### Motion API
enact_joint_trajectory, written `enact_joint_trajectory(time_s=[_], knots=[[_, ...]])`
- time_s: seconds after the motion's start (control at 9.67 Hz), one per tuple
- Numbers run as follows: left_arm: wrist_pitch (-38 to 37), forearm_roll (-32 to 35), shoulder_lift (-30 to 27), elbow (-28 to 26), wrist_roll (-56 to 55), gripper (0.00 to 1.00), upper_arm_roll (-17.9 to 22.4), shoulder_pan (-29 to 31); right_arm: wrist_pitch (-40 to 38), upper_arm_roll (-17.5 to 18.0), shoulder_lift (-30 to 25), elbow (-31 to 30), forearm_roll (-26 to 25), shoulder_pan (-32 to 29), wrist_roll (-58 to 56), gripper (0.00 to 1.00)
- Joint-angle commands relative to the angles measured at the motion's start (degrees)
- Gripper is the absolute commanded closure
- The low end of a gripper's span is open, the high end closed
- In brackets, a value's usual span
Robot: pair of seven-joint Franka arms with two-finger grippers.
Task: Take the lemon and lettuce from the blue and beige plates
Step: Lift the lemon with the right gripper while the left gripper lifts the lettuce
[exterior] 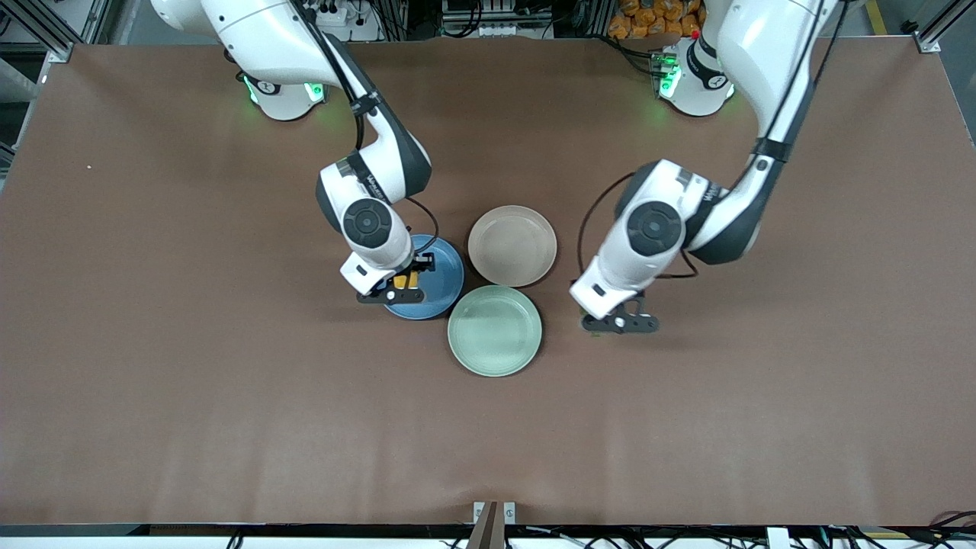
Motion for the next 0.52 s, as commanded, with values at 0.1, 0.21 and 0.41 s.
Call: enact_joint_trajectory(time_s=[0.1,0.21,0.41], knots=[[-0.71,1.53,0.62,-0.91,15.14,1.00,-0.64,8.34,-3.34,0.42,-3.25,0.17,0.32,-4.42,-3.05,0.42],[-0.71,1.44,1.33,-0.74,19.54,1.00,-0.64,10.63,-4.49,0.42,-4.13,0.61,0.23,-6.00,-3.94,0.42],[-0.71,1.53,3.26,-0.65,24.83,1.00,-0.64,13.29,-5.64,0.42,-4.67,1.49,-0.47,-9.07,-4.21,0.44]])
